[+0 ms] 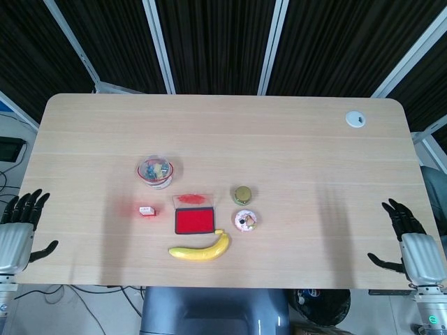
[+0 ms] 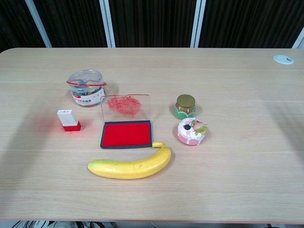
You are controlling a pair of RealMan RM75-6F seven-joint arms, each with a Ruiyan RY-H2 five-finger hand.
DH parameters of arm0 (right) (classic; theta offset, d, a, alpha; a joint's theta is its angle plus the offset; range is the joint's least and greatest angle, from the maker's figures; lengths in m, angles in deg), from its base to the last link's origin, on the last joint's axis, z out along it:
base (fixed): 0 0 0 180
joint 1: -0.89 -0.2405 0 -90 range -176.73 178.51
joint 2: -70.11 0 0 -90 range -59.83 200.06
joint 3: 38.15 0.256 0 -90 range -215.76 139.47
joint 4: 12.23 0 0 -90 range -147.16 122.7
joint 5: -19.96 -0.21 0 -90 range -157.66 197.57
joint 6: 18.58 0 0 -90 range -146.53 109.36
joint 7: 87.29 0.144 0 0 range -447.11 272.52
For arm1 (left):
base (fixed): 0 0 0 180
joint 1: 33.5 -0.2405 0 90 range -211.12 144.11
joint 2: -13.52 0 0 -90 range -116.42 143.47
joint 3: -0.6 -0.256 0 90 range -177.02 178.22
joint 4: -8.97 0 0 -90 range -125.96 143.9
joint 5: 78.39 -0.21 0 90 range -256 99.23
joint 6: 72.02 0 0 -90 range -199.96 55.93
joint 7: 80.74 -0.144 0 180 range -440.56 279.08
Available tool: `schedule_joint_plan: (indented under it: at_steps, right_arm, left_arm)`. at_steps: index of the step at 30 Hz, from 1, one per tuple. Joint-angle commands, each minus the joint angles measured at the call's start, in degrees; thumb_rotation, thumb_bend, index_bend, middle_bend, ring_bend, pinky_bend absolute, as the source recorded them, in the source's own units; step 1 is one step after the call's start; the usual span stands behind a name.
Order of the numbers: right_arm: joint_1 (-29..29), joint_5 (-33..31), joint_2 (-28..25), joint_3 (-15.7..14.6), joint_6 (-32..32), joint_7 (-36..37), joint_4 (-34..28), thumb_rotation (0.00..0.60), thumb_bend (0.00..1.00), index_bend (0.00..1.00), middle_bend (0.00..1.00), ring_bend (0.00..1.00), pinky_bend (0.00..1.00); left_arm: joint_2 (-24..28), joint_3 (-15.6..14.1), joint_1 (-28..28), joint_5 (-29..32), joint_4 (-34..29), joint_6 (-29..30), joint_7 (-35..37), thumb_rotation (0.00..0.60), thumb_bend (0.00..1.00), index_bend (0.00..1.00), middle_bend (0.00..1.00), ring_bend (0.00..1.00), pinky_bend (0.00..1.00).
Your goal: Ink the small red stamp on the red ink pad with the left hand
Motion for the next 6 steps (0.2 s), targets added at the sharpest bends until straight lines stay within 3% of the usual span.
schedule_joint_plan:
  at_steps: [1, 6]
  right_arm:
    - [-0.09, 0.82, 0.02, -0.12, -0.4, -0.7, 0.61, 0.6, 0.12, 0.0, 0.0, 0.0, 0.18]
    - [-0.04, 1.04, 0.25, -0.09, -0.8, -1.47, 1.01, 0.6, 0.11, 0.0, 0.0, 0.0, 0.18]
  left_arm:
    - [0.31, 0.55, -0.44, -0.75, -0.04, -0.72, 0.24, 0.6, 0.13, 0.0, 0.0, 0.0, 0.0]
    - [0.12, 1.43, -0.93, -1.3, -0.16, -1.78, 0.2, 0.6, 0.13, 0.0, 0.0, 0.0, 0.0]
